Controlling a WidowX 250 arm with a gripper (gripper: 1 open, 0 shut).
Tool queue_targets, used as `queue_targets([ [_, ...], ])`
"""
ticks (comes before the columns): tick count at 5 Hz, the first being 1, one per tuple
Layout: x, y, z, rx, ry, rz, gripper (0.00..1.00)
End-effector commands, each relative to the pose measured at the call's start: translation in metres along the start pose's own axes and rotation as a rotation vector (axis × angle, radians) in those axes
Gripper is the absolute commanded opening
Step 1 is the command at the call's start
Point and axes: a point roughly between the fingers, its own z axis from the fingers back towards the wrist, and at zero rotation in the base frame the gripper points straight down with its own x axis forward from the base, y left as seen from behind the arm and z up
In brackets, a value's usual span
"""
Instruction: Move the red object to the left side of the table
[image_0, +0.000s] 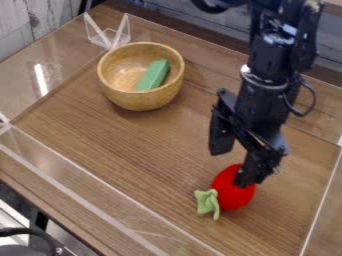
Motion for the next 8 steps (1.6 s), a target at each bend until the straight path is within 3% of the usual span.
queue_targets([
  [1,0.007,-0.01,0.007,0.009,-0.061,-0.047,1.0],
  [2,0.009,-0.009,0.004,0.005,-0.1,-0.028,1.0],
  [4,0.008,0.0,0.014,0.014,-0.177,0.049,1.0],
  [5,0.007,0.005,0.014,0.008,-0.202,0.109,1.0],
  [8,0.01,0.009,0.003,-0.008,-0.202,0.149,1.0],
])
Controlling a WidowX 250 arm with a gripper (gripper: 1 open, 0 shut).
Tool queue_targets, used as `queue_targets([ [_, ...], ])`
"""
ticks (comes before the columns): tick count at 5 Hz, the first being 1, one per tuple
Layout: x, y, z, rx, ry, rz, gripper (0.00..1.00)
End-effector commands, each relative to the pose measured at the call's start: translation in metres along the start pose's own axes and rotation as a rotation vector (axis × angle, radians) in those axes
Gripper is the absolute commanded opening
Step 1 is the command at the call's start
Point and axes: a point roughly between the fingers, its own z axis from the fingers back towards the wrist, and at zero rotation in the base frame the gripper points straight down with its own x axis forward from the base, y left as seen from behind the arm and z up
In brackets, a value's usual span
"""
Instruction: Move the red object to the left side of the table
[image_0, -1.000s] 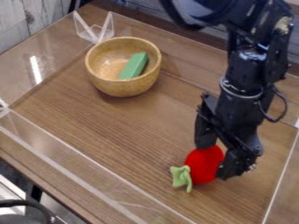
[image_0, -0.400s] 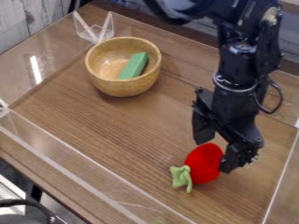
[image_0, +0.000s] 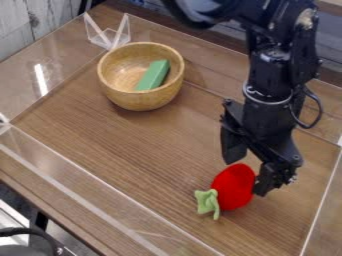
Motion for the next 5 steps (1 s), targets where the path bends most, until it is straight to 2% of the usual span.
queue_targets([
  [1,0.0023,0.0031,0.0004,-0.004,-0.014,0.01,1.0],
  [2,0.0031,0.0036,-0.0028,-0.003,-0.009,0.015,1.0],
  [5,0.0055,0.0041,0.0034,0.003,-0.031,0.033,1.0],
])
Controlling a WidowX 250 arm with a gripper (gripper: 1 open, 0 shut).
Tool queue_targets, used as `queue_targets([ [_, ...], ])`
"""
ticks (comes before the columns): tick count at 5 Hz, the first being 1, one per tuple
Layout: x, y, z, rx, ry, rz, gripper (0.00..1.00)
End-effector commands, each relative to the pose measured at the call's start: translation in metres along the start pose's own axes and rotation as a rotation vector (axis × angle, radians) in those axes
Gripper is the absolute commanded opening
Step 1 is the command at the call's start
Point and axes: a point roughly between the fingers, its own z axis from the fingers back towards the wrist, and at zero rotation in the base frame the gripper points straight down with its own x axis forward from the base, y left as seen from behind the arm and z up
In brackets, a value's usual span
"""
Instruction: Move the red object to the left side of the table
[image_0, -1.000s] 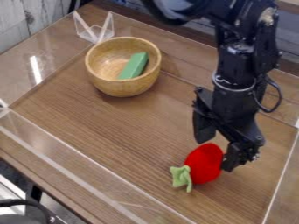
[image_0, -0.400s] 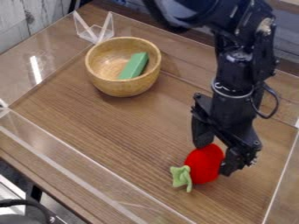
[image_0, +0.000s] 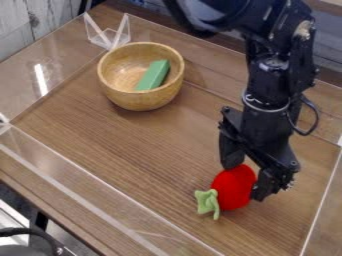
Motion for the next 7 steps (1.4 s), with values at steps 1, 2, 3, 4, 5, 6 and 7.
queue_targets([
  [1,0.007,0.003,0.016,0.008,-0.061,0.019,1.0],
  [2,0.007,0.003,0.018,0.009,-0.068,0.023,1.0],
  [3,0.009,0.005,0.009,0.008,-0.054,0.027,1.0],
  [4,0.01,0.007,0.0,0.006,-0.038,0.03,1.0],
  [5,0.011,0.009,-0.01,0.004,-0.02,0.034,1.0],
  [6,0.012,0.011,-0.018,0.001,-0.003,0.037,1.0],
  [7,0.012,0.014,-0.025,0.0,0.003,0.044,0.0],
])
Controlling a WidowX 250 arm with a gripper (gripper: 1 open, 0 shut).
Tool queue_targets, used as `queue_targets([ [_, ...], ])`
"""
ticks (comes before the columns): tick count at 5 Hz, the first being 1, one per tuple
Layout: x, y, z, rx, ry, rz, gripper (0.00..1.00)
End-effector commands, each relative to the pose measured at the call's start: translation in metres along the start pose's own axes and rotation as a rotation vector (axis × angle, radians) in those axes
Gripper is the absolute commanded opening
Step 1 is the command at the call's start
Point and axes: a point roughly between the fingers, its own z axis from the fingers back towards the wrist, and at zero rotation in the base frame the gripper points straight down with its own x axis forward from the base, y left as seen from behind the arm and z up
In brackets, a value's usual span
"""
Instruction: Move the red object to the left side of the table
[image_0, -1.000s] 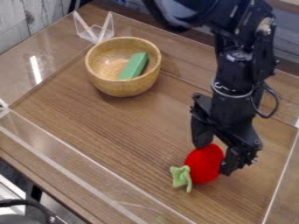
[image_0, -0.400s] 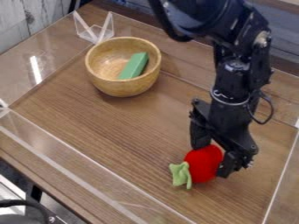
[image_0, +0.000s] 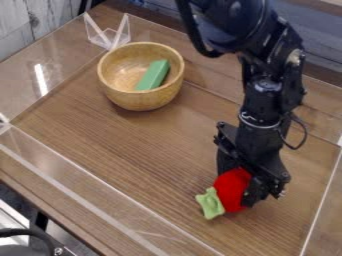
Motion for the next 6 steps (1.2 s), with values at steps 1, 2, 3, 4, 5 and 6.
queue_targets([
  [1,0.006,0.004,0.014,0.004,-0.042,0.003,0.0],
  [2,0.004,0.008,0.023,0.009,-0.051,0.01,0.0],
  [3,0.003,0.012,0.033,0.015,-0.064,0.019,0.0],
  [4,-0.001,0.021,0.047,0.028,-0.083,0.05,0.0],
  [5,-0.013,0.047,0.061,0.045,-0.098,0.139,0.0],
  [6,-0.03,0.083,0.063,0.056,-0.103,0.199,0.0],
])
